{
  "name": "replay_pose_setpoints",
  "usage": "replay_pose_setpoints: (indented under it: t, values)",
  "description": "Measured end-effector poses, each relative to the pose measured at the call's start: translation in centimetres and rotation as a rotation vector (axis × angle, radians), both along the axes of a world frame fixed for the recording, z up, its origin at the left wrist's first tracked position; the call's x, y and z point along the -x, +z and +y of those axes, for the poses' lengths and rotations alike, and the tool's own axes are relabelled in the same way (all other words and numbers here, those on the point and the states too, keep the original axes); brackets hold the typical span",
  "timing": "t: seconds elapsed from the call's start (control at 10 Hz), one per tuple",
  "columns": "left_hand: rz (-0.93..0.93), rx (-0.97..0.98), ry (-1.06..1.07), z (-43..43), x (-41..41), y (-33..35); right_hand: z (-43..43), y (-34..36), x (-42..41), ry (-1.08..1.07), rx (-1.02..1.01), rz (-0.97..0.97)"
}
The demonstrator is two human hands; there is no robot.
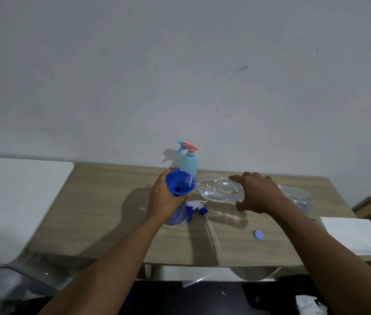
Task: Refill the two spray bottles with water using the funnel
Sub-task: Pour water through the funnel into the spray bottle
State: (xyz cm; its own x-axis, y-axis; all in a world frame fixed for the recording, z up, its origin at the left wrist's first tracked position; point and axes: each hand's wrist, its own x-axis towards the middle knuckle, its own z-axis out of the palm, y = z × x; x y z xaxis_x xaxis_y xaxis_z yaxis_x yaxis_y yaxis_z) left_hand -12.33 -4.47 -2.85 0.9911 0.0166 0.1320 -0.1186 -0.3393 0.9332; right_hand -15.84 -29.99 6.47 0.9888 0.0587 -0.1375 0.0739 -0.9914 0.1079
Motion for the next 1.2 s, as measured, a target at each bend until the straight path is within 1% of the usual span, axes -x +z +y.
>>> replay_pose_setpoints:
  t: [0.8, 0.9, 1.1, 1.2]
  values:
    - [-0.004, -0.032, -0.008, -0.1, -0.2, 0.1, 0.3, 1.2, -0.9, 0.048, 0.148, -0.045]
    - [0.005, -0.026, -0.014, 0.0, -0.1, 0.3, 0.2, 0.8, -0.8, 0.035, 0.120, -0.042]
    - [0.017, -0.034, -0.013, 0.3, 0.0, 0.6, -0.4, -1.5, -0.1, -0.023, -0.057, 0.029]
    - [0.014, -0.031, -0.009, 0.3, 0.0, 0.6, -0.5, -3.0, 0.3, -0.040, -0.183, 0.045]
